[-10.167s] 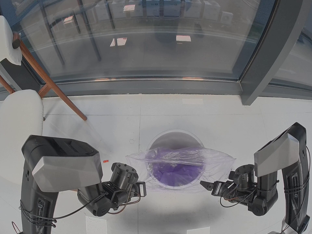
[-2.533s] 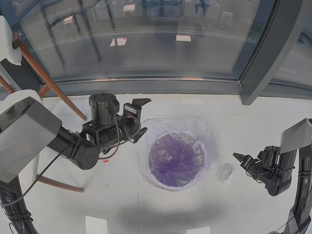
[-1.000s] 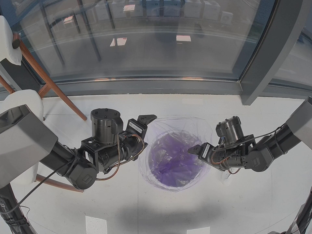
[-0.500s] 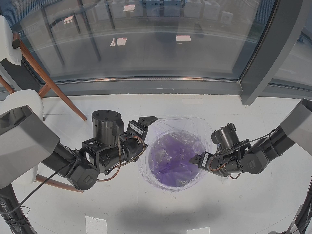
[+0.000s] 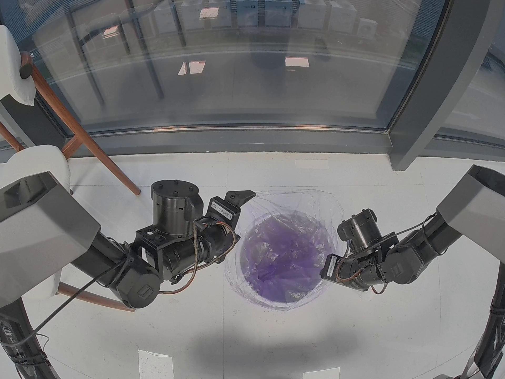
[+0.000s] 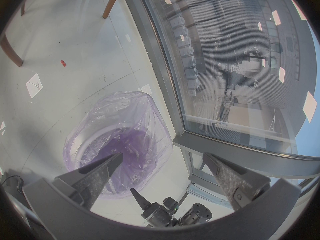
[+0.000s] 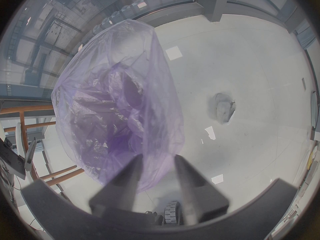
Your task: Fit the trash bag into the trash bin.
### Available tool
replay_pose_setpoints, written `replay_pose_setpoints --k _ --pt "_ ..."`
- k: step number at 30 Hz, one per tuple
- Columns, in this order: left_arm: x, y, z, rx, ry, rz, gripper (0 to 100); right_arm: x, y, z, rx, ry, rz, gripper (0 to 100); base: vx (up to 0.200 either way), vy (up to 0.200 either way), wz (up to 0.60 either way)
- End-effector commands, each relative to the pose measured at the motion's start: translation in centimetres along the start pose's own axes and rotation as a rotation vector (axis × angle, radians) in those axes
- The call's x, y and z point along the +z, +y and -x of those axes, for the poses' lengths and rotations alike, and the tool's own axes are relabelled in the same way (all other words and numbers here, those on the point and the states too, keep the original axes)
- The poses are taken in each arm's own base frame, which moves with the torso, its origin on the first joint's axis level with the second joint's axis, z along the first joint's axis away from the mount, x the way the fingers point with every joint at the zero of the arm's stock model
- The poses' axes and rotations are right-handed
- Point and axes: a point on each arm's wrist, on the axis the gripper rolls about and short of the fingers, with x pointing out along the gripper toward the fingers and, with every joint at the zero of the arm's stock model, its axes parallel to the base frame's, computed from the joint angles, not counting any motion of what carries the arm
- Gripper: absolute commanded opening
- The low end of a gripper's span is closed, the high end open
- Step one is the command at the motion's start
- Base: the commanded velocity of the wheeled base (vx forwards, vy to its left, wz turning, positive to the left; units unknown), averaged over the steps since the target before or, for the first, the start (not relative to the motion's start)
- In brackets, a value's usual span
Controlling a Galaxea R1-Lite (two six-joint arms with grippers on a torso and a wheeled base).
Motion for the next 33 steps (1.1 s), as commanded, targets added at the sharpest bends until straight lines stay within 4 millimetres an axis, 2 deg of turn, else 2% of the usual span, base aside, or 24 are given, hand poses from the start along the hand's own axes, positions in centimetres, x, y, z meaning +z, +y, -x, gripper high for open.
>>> replay_pose_setpoints --k 1,4,9,14,20,24,27,28,31,33 --pt "0.0 0.2 0.0 0.006 0.0 0.0 100 0.0 -1.4 1.1 -0.018 -0.002 -0.014 0 0.0 0.0 0.0" --pt "0.0 0.2 0.0 0.006 0.0 0.001 100 0.1 -3.0 0.9 -0.057 0.01 -0.032 0 0.0 0.0 0.0" --pt "0.0 0.2 0.0 0.006 0.0 0.001 100 -0.8 -4.3 0.5 -0.105 0.046 -0.038 0 0.0 0.0 0.0" --pt "-0.1 0.6 -0.3 0.02 0.001 -0.001 100 -1.6 -4.6 -0.8 -0.124 0.077 -0.029 0 0.0 0.0 0.0" --pt "-0.2 0.9 -0.4 0.029 0.0 -0.001 100 -2.7 -4.2 -3.9 -0.08 0.025 -0.02 0 0.0 0.0 0.0" --pt "-0.2 0.9 -0.4 0.028 0.001 -0.001 100 -2.9 -4.4 -4.7 -0.078 0.021 -0.019 0 0.0 0.0 0.0" --pt "-0.2 0.9 -0.4 0.028 0.001 -0.001 100 -2.1 -5.0 -4.9 -0.076 -0.004 -0.042 0 0.0 0.0 0.0" --pt "-0.1 0.8 -0.4 0.026 0.001 -0.001 100 -1.7 -5.1 -4.7 -0.069 -0.018 -0.054 100 0.0 0.0 0.0" --pt "-0.2 0.9 -0.4 0.029 0.002 -0.001 100 -0.8 -4.6 -3.8 -0.024 -0.071 -0.076 100 0.0 0.0 0.0" --pt "-0.2 0.9 -0.4 0.029 0.002 -0.001 100 0.0 -4.1 -1.8 0.028 -0.117 -0.086 100 0.0 0.0 0.0"
